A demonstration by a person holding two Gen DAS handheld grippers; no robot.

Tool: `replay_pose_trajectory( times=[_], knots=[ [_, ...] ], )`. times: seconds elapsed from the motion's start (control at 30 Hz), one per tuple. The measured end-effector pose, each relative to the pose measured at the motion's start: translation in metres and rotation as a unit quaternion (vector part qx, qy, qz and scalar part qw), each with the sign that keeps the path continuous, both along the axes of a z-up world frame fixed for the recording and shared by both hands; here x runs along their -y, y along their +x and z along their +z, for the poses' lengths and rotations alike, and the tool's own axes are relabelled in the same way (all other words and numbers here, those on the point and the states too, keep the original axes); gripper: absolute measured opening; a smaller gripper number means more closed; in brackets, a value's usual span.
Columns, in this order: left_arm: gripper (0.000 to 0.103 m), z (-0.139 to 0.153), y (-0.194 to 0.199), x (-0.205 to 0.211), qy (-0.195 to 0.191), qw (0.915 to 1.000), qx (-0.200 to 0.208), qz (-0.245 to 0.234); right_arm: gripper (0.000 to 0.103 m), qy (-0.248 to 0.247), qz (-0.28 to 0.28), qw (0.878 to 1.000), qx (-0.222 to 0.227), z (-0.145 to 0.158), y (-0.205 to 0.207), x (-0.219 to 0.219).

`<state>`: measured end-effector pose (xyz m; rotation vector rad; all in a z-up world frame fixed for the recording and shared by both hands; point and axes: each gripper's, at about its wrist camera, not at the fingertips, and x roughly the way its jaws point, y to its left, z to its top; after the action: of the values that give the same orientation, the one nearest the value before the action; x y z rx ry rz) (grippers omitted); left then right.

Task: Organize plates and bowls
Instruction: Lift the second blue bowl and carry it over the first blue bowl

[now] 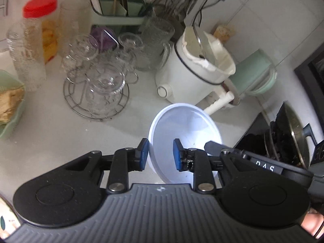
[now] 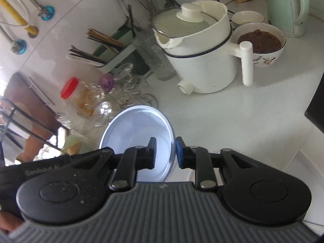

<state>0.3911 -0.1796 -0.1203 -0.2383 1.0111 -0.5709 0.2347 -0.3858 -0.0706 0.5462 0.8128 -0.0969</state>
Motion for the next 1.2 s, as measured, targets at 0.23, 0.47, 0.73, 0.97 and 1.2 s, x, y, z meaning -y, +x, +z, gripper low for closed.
replay_pose_trajectory(
  times=[0.23,0.47,0.73,0.97,1.2],
  knots=[
    [0.029,0.017,-0.019,-0.027,-0.009,0.9996,0.021,0.016,0.024,-0.011,0.017,1.0,0.022,0.015,-0.014,-0.025],
    [0.029,0.017,-0.03,-0.046,-0.014,0.9995,0.018,0.024,0.024,-0.011,0.032,0.999,0.031,0.016,-0.025,-0.039],
    [0.029,0.008,-0.037,-0.06,-0.004,0.9991,0.003,0.042,0.024,0.007,0.047,0.999,0.012,0.002,-0.027,-0.049],
    [0.029,0.0,-0.053,-0.087,0.0,0.9963,-0.005,0.086,0.024,0.01,0.092,0.996,-0.009,-0.005,-0.021,-0.068],
    [0.029,-0.009,-0.068,-0.119,-0.003,0.989,-0.017,0.147,0.024,0.014,0.143,0.989,-0.03,-0.013,-0.011,-0.092]
  ],
)
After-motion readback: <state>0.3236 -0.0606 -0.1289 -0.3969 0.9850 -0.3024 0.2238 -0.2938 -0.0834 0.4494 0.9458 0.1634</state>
